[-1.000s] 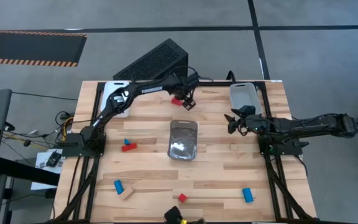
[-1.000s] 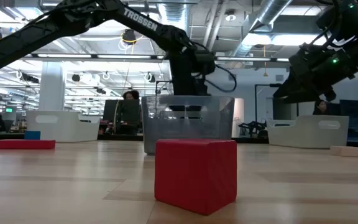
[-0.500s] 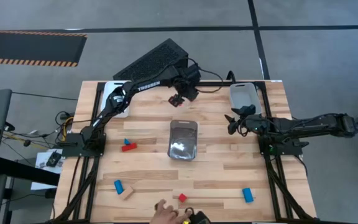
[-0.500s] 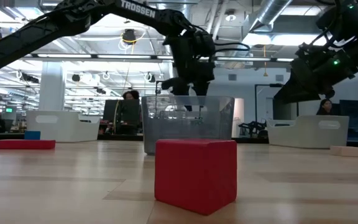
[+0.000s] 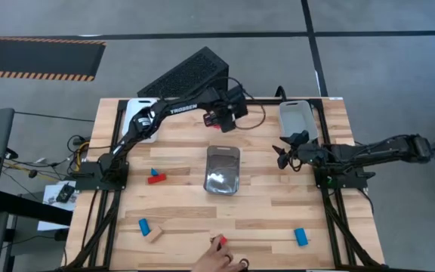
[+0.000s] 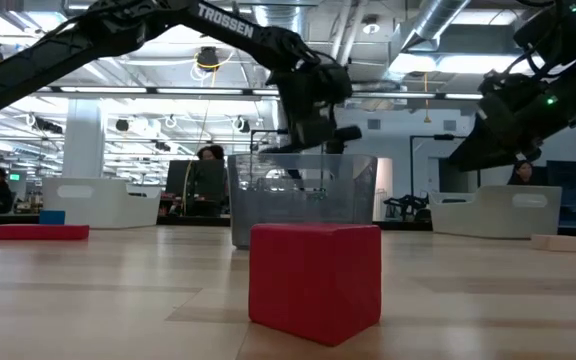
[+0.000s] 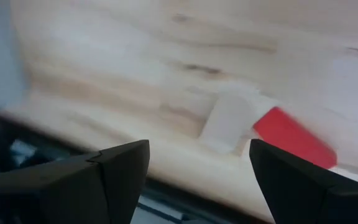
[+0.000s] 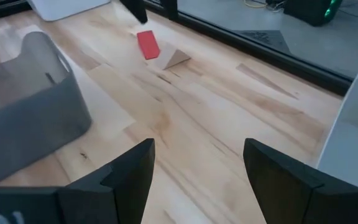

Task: Sort & place blocks by color
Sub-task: Put the top brown block into the white bin

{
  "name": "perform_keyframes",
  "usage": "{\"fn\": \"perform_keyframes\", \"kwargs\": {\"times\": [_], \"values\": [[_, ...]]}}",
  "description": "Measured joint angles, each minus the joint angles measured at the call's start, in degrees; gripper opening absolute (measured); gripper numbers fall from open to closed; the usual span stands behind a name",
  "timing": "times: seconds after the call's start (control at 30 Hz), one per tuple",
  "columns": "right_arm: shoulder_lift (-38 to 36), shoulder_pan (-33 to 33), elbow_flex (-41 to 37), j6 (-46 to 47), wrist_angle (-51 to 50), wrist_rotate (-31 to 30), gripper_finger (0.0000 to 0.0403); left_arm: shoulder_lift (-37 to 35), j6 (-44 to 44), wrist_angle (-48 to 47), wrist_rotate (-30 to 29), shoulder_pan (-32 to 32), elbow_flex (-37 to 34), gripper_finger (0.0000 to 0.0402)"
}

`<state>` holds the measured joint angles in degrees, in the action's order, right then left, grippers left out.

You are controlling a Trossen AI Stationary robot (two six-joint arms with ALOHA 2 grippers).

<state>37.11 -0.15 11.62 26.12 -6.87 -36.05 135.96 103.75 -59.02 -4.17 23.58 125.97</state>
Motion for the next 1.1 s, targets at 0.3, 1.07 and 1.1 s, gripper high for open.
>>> {"fn": "perform_keyframes", "kwargs": {"times": [0.3, 1.07, 1.1], "values": [[-0.01, 1.01, 0.0, 0.38, 0.0, -0.27, 0.0272, 0.16, 8.0, 9.88, -7.11, -0.75, -8.26, 0.0265], [-0.01, 0.75, 0.0, -2.62, 0.04, -1.68, 0.0272, 0.09, 14.53, 13.83, -6.35, 0.48, -10.79, 0.0265], [-0.01, 0.75, 0.0, -2.63, 0.02, -1.67, 0.0272, 0.09, 14.51, 13.81, -6.27, 0.53, -10.79, 0.0265]]}}
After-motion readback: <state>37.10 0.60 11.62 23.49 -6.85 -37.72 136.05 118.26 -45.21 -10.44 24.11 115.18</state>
